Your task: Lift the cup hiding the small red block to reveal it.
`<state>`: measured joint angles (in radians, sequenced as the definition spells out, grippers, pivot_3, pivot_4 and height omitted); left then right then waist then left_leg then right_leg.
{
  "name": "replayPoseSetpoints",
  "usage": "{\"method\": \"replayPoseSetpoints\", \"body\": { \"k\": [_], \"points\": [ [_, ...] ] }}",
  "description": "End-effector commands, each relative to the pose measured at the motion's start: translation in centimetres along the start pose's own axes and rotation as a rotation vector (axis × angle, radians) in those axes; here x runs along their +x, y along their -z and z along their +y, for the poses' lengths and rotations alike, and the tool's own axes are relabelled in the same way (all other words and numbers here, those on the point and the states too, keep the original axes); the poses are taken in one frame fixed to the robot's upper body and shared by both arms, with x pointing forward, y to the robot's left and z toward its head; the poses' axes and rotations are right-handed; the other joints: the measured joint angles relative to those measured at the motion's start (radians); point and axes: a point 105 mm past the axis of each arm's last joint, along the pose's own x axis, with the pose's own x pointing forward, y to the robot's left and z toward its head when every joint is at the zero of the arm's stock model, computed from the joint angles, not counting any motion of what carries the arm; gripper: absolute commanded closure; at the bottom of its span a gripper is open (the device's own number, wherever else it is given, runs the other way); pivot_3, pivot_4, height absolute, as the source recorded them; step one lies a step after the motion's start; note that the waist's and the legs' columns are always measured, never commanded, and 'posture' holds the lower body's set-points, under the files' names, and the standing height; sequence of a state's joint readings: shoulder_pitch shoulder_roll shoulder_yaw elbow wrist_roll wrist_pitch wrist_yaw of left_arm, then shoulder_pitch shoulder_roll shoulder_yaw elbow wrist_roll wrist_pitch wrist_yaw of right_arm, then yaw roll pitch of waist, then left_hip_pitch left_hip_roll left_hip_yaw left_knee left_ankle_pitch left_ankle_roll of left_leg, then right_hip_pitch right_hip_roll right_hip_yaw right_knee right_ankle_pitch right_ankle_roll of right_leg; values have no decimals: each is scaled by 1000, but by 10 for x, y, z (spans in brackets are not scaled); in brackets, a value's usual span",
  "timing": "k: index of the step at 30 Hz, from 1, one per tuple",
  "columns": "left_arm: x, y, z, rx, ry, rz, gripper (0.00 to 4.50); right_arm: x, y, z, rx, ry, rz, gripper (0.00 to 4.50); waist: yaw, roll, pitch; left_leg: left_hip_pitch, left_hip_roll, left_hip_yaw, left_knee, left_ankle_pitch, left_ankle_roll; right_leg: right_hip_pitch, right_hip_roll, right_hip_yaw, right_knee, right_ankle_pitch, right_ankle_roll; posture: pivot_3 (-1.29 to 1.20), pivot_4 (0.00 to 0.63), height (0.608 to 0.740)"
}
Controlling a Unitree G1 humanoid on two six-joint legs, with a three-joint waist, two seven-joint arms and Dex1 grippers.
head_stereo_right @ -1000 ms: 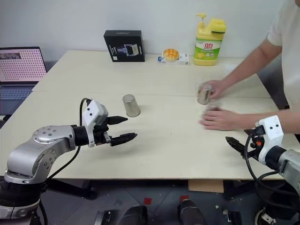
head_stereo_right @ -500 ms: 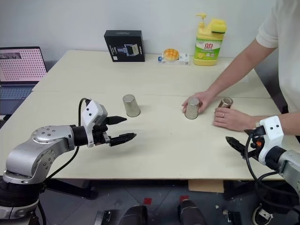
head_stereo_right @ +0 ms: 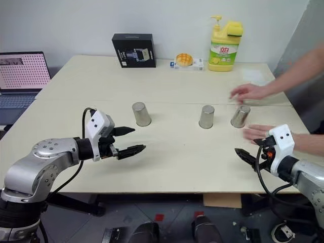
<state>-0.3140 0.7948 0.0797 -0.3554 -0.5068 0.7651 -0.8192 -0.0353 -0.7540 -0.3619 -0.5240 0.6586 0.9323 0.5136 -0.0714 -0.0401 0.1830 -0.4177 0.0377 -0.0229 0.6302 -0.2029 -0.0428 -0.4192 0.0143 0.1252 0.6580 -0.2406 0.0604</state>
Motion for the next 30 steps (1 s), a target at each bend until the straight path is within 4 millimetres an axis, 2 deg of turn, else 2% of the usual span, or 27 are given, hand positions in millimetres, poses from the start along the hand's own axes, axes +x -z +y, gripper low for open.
{"method": "replayPoseSetpoints", "body": {
  "k": [1,4,8,12,15,22,27,30],
  "points": [
    [1,-11,-9,27,11,-52,0,31,-4,13,-15,-1,-57,13,-6,0,0,0,0,0,0,0,0,0,0,0,0,0,0,0,150,740],
    [13,-16,-18,59,5,-100,0,64,-3,9,-5,73,-97,13,-12,-1,0,1,0,0,0,0,0,0,1,0,1,0,0,0,150,740],
    [25,-20,-24,82,-6,-151,0,95,-11,8,3,92,-142,13,-12,-1,0,0,0,1,1,0,0,0,0,1,2,1,2,0,150,740],
    [39,-18,-33,106,16,-170,0,126,-25,-7,21,180,-199,13,-12,-1,0,0,0,1,0,0,0,0,1,1,2,3,4,0,150,740],
    [48,-21,-39,117,24,-190,0,146,-29,-3,19,149,-207,13,-12,0,0,0,0,0,0,0,0,-1,1,1,3,3,4,0,150,740],
    [52,-21,-41,117,23,-203,0,172,-35,3,4,99,-227,13,-14,0,0,0,0,0,0,0,0,-1,1,1,3,3,4,0,150,740],
    [52,-23,-41,115,12,-216,0,182,-39,-11,0,174,-245,13,-16,0,0,0,0,0,0,0,0,0,1,0,4,3,4,0,150,740],
    [51,-25,-40,104,4,-222,0,188,-42,-9,31,155,-263,13,-16,0,0,0,0,-1,0,0,0,0,1,0,4,3,4,0,150,740]
  ]
}}
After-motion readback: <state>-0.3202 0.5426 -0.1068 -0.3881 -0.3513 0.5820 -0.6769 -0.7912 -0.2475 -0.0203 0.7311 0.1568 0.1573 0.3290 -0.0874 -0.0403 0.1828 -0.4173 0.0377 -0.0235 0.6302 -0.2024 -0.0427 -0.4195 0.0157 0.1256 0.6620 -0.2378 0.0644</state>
